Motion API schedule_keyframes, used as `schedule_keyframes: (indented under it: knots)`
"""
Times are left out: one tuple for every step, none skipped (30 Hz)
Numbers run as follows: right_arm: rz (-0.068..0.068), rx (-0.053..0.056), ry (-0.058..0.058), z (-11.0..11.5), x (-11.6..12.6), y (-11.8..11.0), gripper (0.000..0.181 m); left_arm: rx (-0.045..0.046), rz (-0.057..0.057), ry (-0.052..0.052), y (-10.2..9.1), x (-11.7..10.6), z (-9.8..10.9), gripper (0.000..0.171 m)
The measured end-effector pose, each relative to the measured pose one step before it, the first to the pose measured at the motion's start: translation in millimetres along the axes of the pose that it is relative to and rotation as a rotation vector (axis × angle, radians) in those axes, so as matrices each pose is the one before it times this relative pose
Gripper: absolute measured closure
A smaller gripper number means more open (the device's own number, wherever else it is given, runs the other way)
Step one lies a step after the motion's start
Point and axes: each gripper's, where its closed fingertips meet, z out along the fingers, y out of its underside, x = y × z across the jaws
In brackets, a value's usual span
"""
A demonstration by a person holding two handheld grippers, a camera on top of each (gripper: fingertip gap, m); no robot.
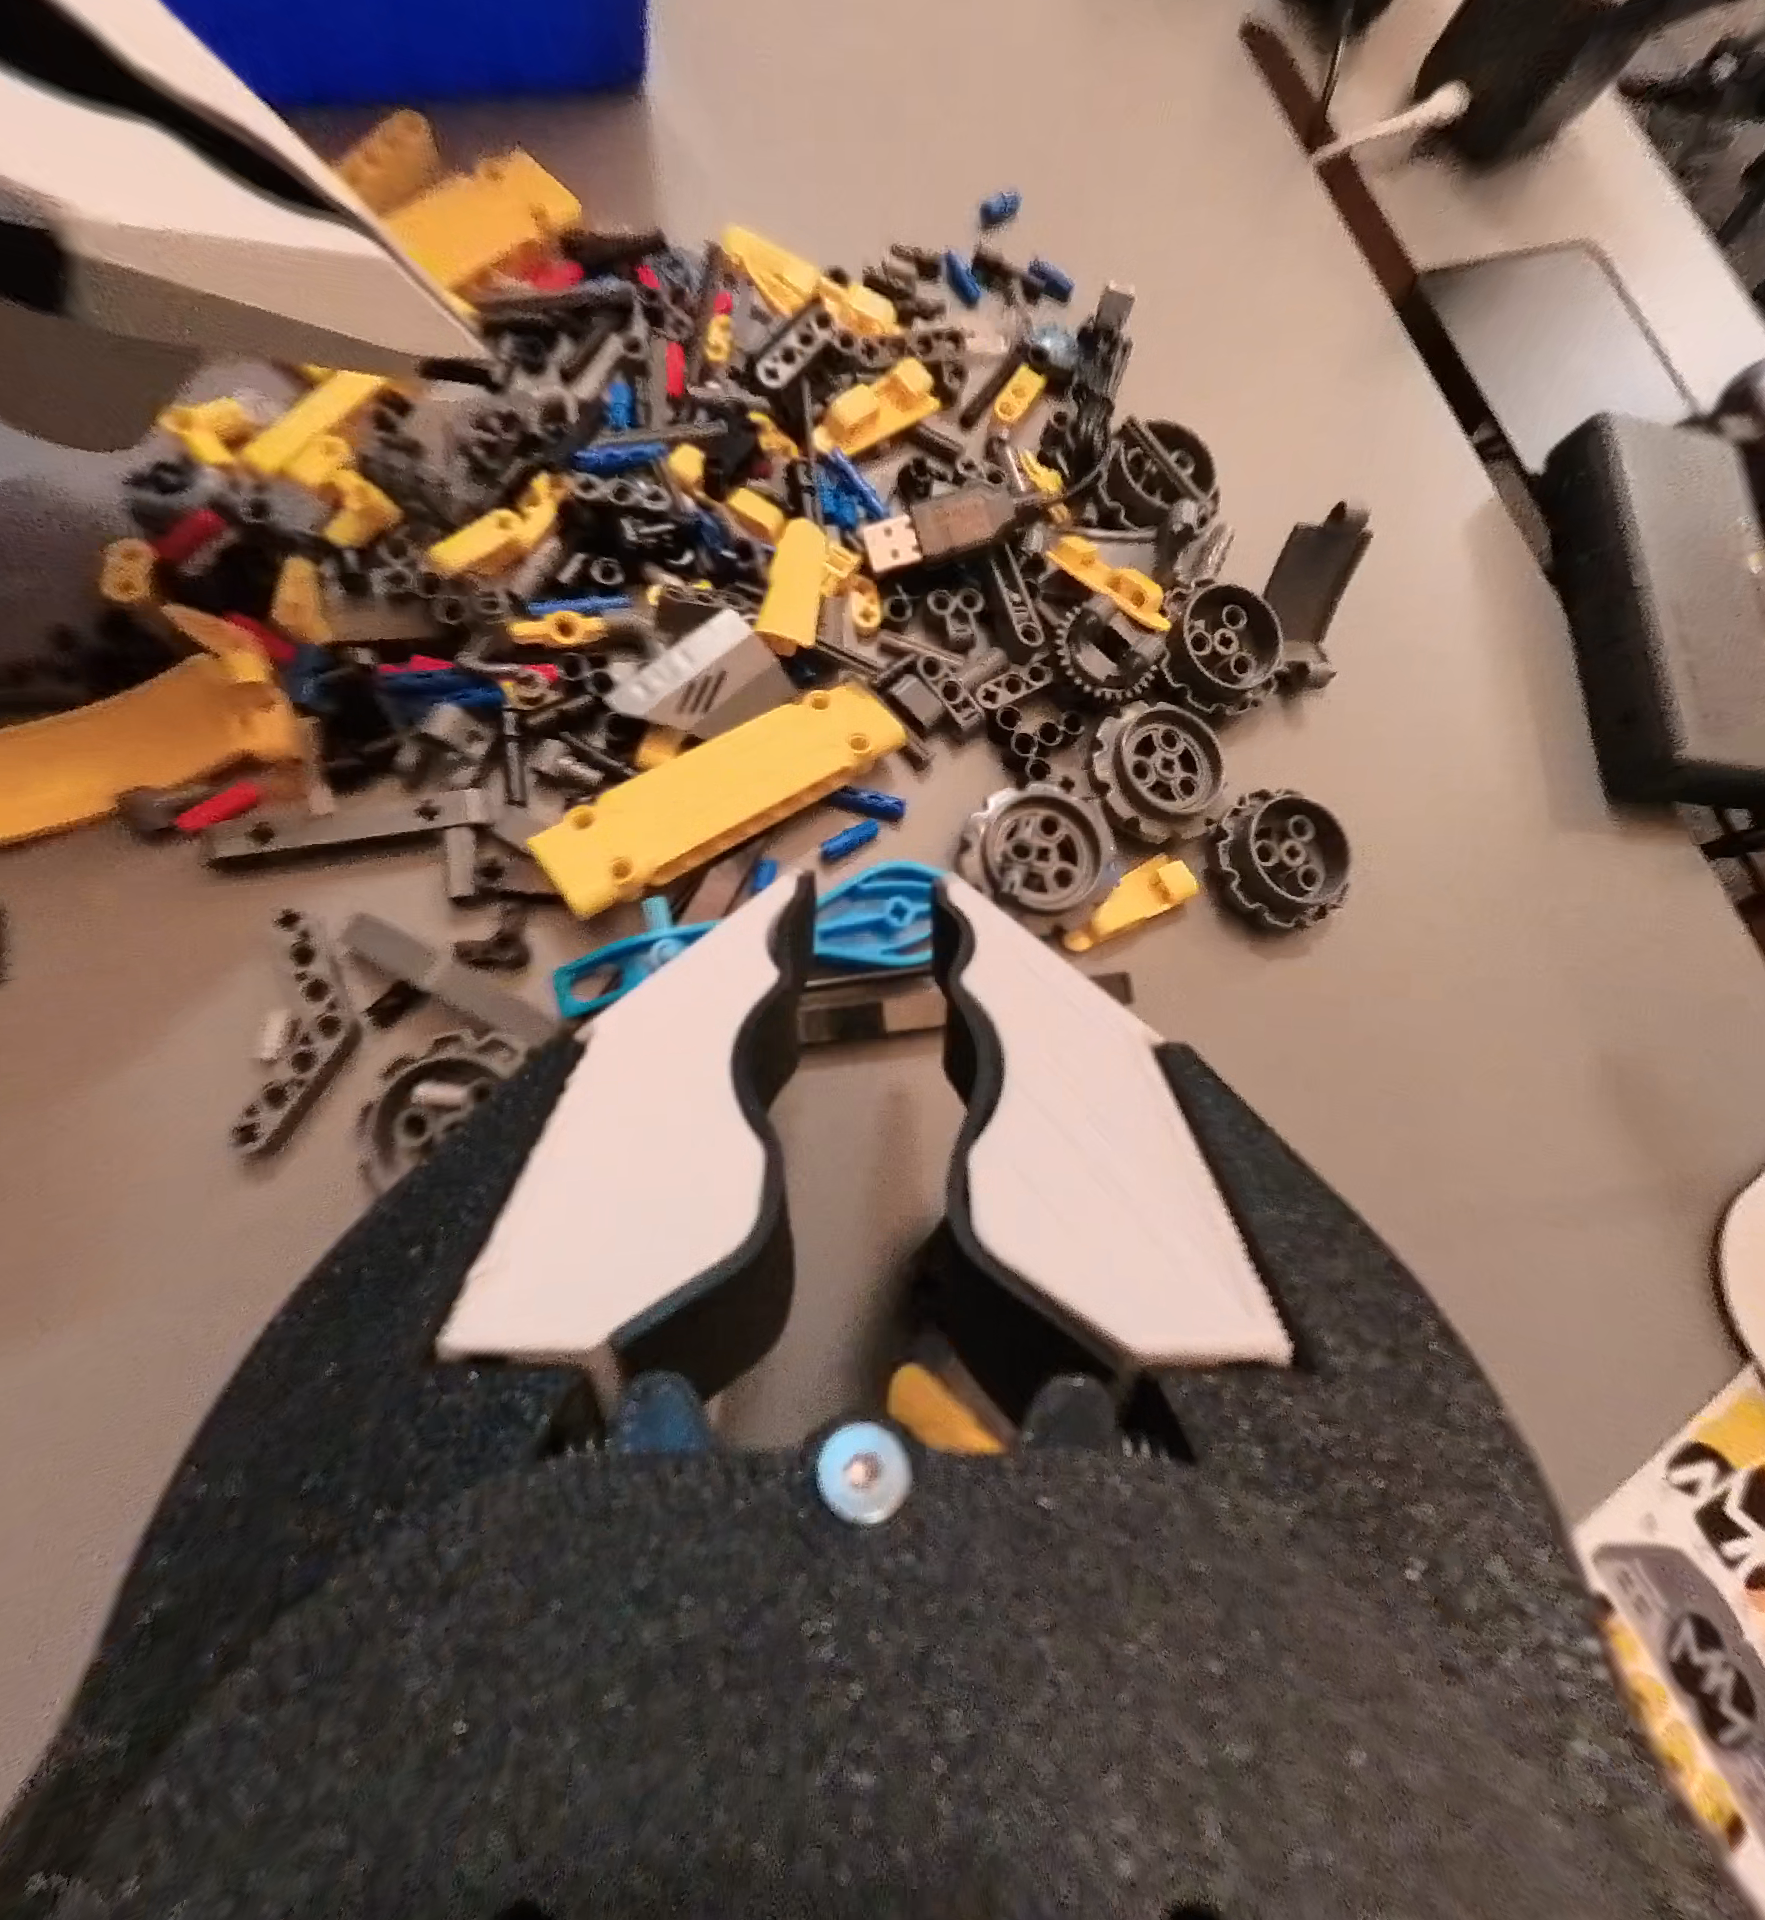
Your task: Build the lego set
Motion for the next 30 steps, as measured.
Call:
schedule_keyframes:
  knots:
    - [0.0191, -0.016, -0.0189, 6.15, 2.75, -1.22, 0.164, 0.0009, 0.0014, -0.0061, -0.1, -1.18, -0.34, 0.171]
    - [0.0316, -0.0076, -0.032, 4.76, 0.9, -2.78, 0.167, 0.00168, 0.0, -0.0043, -0.05, -1.24, -0.51, 0.171]
    - [0.0352, -0.0041, -0.038, 3.78, -0.18, -3.36, 0.171, 0.00247, -0.0021, -0.0026, -0.37, -1.05, -0.51, 0.171]
    - [0.0314, -0.0091, -0.0346, 3.45, -0.04, -2.71, 0.175, 0.00311, -0.0027, -0.0031, -0.46, -1.25, -0.65, 0.171]
    - [0.0254, -0.0184, -0.0251, 3.12, 0.82, -1.24, 0.176, 0.00329, -0.0019, -0.0051, -0.71, -1.38, -0.49, 0.169]
    - [0.0164, -0.0236, -0.0205, 2.77, 0.68, -0.2, 0.177, 0.00113, 0.0, -0.0063, -0.28, -1.39, -0.29, 0.168]
    - [0.0109, -0.024, -0.0197, 2.6, -0.26, 0.67, 0.178, -0.0013, 0.0016, -0.0077, 0.14, -1.38, -0.04, 0.168]
    - [0.0079, -0.0248, -0.0207, 2.7, -1.23, 1.35, 0.178, -0.003, 0.003, -0.0081, 0.42, -1.23, 0.13, 0.167]
    - [0.0058, -0.0222, -0.0193, 2.86, -1.77, 1.9, 0.178, -0.00348, 0.0043, -0.0071, 0.58, -0.87, 0.13, 0.167]
    - [0.0044, -0.019, -0.0171, 3.22, -2.09, 2.1, 0.177, -0.00325, 0.005, -0.006, 0.51, -0.63, 0.19, 0.166]
    - [0.0032, -0.0175, -0.0132, 3.47, -2.21, 2.62, 0.176, -0.00225, 0.0041, -0.0045, 0.32, -0.48, 0.16, 0.166]
    - [0.0011, -0.0176, -0.0031, 3.42, -1.03, 2.92, 0.175, -0.00045, 0.002, -0.0016, -0.01, -0.11, 0.05, 0.165]
    - [-0.0038, -0.0176, 0.0083, 3.04, 0.43, 2.99, 0.173, 0.00199, 0.0004, 0.0013, -0.37, 0.26, -0.25, 0.164]
    - [-0.0078, -0.0167, 0.0156, 2.42, 1.36, 2.77, 0.171, 0.0038, -0.0011, 0.0018, -0.72, 0.17, -0.32, 0.163]
    - [-0.0096, -0.0158, 0.0235, 1.62, 2.58, 2.56, 0.169, 0.00447, -0.0024, 0.0009, -0.87, 0.01, -0.38, 0.163]
    - [-0.0132, -0.0131, 0.0299, 0.99, 3.35, 2.08, 0.168, 0.00524, -0.003, 0.001, -0.78, -0.24, -0.43, 0.163]
    - [-0.0174, -0.0052, 0.0225, 0.32, 1.82, 0.7, 0.17, 0.00429, -0.0036, 0.0016, -0.75, -0.05, -0.34, 0.163]
    - [-0.014, -0.0034, 0.0137, 0.07, 0.71, 0.4, 0.169, 0.0022, -0.0034, 0.0017, -0.29, -0.08, -0.21, 0.162]
    - [-0.012, -0.0038, 0.011, 0.09, 0.65, 0.09, 0.171, 0.00022, -0.0015, 0.0005, -0.02, -0.05, 0.0, 0.162]
    - [-0.0108, -0.0036, 0.0098, 0.24, 0.92, -0.02, 0.173, -0.00103, 0.0005, -0.0009, 0.15, -0.21, 0.09, 0.162]
    - [-0.0096, -0.0029, 0.0052, 0.13, 0.48, -0.04, 0.174, -0.00127, 0.0014, -0.0013, 0.26, -0.11, 0.14, 0.162]
    - [-0.0076, -0.0023, 0.0033, 0.01, 0.56, -0.02, 0.175, -0.00142, 0.0019, -0.0009, 0.17, 0.0, 0.29, 0.162]
    - [-0.0081, 0.0001, 0.0048, -0.12, 0.93, -0.03, 0.177, -0.00126, 0.0018, -0.0015, 0.19, -0.08, 0.06, 0.162]
    - [-0.0047, 0.0071, 0.0016, -0.91, 0.32, -0.56, 0.177, -0.00099, 0.0012, -0.0023, 0.2, -0.32, 0.2, 0.162]
    - [-0.0055, 0.0204, 0.0025, -2.87, 0.13, -2.28, 0.177, -0.00179, 0.0006, -0.0022, 0.34, -0.4, 0.09, 0.162]
    - [-0.007, 0.0379, 0.0015, -5.94, -0.53, -4.68, 0.177, -0.00105, 0.0, -0.0019, 0.22, -0.58, 0.0, 0.162]
    - [-0.0047, 0.043, 0.006, -8.67, -0.26, -5.48, 0.177, -0.00061, -0.0001, -0.0016, 0.07, -0.31, -0.01, 0.162]
    - [-0.0044, 0.04, 0.0091, -10.73, -0.06, -5.07, 0.177, -0.00038, -0.0001, -0.0016, 0.01, -0.41, 0.04, 0.162]
    - [-0.0058, 0.0405, 0.007, -12.35, -0.91, -4.81, 0.177, -0.00092, 0.001, -0.0011, 0.04, -0.06, 0.05, 0.162]
    - [-0.001, 0.0393, 0.0079, -13.59, -1.48, -3.66, 0.177, -0.00053, 0.0022, -0.0018, 0.01, -0.15, 0.05, 0.162]
